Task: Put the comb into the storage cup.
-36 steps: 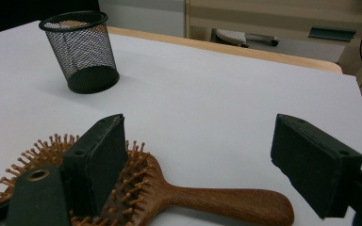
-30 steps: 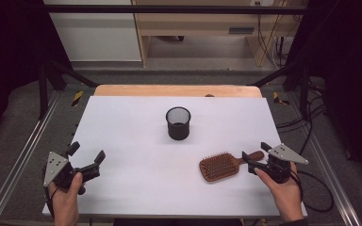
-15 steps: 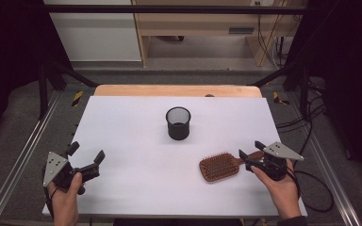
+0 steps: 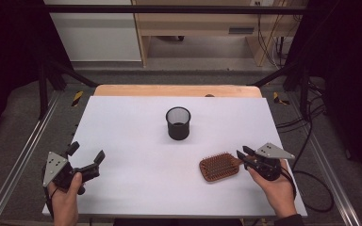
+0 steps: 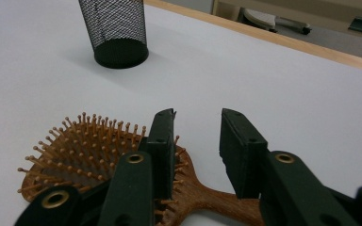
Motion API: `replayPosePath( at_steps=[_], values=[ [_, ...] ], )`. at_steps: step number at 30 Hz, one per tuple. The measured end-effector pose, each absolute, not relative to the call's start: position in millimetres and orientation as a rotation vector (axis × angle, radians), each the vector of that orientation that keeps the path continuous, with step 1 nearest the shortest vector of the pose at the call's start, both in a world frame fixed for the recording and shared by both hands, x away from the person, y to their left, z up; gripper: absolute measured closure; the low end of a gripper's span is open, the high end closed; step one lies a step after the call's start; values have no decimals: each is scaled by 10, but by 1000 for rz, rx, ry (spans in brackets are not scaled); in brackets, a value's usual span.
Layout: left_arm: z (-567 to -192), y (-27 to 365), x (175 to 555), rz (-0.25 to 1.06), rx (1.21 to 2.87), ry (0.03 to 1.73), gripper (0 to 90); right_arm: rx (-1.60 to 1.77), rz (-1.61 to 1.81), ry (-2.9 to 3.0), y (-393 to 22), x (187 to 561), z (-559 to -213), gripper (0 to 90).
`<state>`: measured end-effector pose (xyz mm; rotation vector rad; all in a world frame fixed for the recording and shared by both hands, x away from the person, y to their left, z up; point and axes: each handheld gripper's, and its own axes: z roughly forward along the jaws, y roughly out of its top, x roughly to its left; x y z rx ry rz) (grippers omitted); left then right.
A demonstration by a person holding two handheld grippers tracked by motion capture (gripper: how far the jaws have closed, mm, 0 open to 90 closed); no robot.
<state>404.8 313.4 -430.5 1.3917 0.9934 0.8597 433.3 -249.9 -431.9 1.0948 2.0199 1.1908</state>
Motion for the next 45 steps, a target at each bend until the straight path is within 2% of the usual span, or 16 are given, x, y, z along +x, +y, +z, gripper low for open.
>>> replayPosePath(
  at_steps=[7,18,28,45],
  values=[
    [-4306,3134,4048,855,1392,993,12,1089,1178,2046,-2493,4319,-4343,775],
    [-4306,3135,4048,856,1393,992,12,1094,1150,2072,-2526,4297,-4400,857],
    [-4306,3136,4049,855,1394,990,12,1103,1139,2079,-2537,4291,-4439,899],
    [-4300,3143,4045,858,1394,987,12,1132,1121,2089,-2596,4269,-4530,900]
  ],
)
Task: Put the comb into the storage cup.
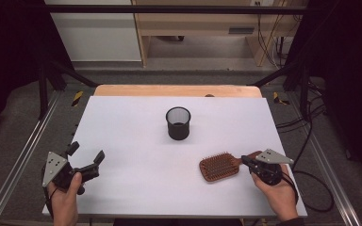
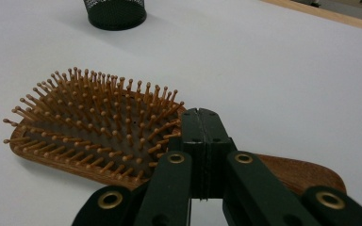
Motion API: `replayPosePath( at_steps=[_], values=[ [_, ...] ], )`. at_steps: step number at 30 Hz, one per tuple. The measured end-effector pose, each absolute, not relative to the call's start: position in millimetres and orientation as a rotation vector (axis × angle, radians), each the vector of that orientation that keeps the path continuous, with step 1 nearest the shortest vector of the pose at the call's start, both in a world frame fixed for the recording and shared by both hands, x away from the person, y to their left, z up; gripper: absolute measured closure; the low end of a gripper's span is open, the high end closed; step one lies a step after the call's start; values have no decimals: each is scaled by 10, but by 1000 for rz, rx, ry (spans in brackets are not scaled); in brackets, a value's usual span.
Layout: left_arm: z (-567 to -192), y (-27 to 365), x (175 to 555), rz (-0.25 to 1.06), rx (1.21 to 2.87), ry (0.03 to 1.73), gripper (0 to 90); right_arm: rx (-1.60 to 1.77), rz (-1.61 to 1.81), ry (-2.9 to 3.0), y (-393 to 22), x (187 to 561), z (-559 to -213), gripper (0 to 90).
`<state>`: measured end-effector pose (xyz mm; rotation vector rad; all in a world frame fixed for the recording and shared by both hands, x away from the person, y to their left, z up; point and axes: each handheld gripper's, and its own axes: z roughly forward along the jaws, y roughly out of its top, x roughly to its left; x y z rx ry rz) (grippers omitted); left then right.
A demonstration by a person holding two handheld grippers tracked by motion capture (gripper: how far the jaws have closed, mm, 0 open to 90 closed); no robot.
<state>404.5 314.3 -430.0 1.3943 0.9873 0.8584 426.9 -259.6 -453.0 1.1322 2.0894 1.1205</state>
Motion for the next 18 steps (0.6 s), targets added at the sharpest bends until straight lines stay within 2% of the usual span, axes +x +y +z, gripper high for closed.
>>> replayPosePath(
  at_steps=[18],
  values=[
    [-4299,3142,4044,858,1396,985,12,1172,1085,2115,-2608,4282,-4597,900]
  ],
)
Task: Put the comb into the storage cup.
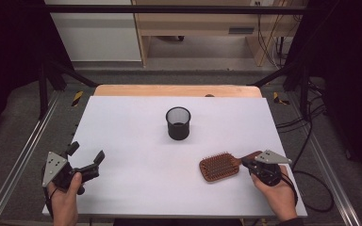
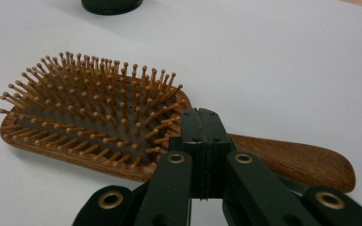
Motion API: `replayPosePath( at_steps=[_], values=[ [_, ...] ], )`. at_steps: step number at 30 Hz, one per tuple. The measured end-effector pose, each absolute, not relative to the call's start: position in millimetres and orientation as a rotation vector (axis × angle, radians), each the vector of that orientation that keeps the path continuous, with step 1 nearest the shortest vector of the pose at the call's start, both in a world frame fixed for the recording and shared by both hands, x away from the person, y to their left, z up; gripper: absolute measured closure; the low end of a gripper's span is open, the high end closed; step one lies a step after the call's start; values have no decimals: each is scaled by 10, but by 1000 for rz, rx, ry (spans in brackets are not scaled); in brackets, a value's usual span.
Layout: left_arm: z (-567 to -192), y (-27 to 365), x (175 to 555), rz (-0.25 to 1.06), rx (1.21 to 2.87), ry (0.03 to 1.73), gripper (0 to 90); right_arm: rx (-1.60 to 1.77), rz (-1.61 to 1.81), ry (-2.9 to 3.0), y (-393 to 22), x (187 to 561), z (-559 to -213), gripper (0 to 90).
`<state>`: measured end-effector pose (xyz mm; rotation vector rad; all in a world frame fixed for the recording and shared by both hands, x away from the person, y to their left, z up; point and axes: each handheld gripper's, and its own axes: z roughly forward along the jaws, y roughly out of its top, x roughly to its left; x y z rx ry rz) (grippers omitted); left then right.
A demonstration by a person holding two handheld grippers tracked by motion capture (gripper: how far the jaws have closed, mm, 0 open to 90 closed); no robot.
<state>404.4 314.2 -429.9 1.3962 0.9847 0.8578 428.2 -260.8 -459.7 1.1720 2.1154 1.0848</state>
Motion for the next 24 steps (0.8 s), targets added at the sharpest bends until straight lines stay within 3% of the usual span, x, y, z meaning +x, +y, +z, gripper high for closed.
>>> replayPosePath(
  at_steps=[24],
  values=[
    [-4300,3143,4048,856,1398,986,13,1210,1028,2145,-2623,4313,-4671,900]
  ],
)
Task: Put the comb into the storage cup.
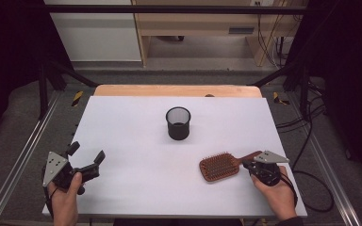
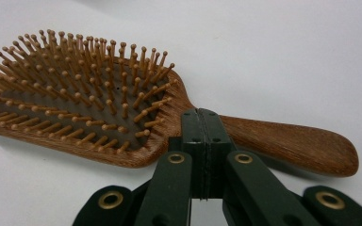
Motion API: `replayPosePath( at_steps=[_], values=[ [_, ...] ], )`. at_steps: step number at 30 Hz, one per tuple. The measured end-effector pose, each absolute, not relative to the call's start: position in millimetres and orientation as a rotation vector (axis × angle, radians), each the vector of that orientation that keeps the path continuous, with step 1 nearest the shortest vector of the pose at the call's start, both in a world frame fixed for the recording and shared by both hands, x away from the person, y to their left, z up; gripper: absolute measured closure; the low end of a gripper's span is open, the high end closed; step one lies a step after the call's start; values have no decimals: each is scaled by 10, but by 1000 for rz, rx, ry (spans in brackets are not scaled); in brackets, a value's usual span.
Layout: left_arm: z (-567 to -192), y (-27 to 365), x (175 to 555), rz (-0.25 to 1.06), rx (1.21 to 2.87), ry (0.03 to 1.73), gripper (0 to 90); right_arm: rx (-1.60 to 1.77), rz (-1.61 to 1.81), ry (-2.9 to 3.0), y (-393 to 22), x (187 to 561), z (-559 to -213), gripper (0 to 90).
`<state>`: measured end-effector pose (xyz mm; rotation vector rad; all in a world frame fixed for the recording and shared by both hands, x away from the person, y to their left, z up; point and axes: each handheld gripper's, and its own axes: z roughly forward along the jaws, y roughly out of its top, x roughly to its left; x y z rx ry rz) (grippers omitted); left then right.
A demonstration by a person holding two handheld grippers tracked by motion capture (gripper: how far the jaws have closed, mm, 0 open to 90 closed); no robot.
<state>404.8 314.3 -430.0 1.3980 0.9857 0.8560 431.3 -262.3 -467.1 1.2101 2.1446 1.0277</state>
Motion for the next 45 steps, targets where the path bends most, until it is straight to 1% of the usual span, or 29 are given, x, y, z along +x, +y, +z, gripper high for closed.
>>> replayPosePath(
  at_steps=[32,45],
  values=[
    [-4295,3141,4046,858,1399,982,13,1247,988,2168,-2657,4332,-4739,900],
    [-4296,3140,4047,859,1401,982,13,1235,976,2170,-2628,4452,-4702,900]
  ],
)
